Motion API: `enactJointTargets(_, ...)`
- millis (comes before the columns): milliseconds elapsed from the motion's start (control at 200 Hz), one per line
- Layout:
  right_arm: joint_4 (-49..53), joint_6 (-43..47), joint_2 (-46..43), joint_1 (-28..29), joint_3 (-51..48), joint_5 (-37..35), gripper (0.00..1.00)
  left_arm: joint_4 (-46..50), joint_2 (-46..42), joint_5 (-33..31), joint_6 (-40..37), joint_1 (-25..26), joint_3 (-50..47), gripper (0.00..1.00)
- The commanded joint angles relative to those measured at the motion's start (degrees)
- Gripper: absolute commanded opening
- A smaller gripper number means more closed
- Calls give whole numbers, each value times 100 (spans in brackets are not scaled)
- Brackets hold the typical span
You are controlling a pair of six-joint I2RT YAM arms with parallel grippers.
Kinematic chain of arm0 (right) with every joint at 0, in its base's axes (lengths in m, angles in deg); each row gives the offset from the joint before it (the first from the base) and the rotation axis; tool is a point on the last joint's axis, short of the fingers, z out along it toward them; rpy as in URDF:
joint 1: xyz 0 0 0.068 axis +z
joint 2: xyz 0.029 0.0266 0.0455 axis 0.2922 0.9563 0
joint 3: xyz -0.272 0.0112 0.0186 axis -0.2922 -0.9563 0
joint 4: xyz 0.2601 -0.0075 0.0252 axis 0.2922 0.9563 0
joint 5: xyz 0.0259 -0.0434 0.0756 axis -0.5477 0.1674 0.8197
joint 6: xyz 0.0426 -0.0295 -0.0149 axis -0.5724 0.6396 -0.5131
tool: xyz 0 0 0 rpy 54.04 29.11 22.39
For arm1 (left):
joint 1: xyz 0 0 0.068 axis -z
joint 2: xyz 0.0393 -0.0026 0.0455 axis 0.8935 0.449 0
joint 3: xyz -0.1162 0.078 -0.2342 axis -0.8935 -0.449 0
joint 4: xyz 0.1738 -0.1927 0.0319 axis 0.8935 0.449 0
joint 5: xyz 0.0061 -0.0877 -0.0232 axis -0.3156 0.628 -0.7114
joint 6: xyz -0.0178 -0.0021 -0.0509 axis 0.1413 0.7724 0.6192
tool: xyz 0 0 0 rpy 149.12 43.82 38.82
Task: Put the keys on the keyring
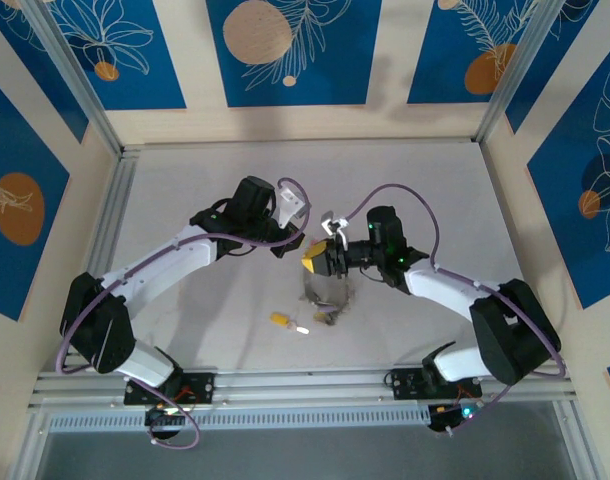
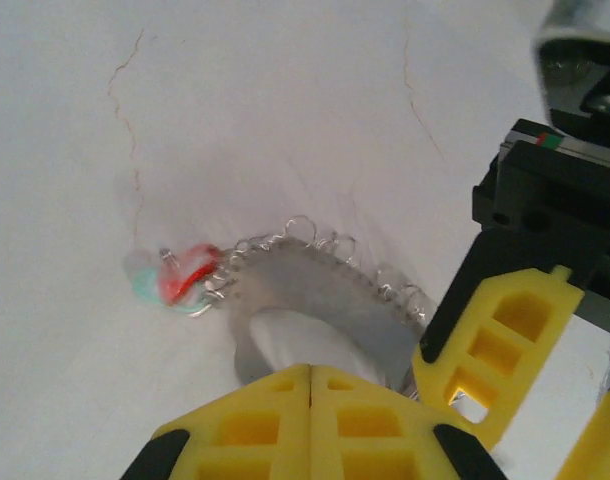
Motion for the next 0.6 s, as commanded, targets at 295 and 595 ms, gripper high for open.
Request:
enactJointTargets(295,1148,-929,-398,-979,-319,-1669,58,196,-52,-57,297,-124,-235,9)
enactJointTargets(595,2008,-1523,-336,-1890,-346,-2601,72,211,885,-310,357,193,287,54)
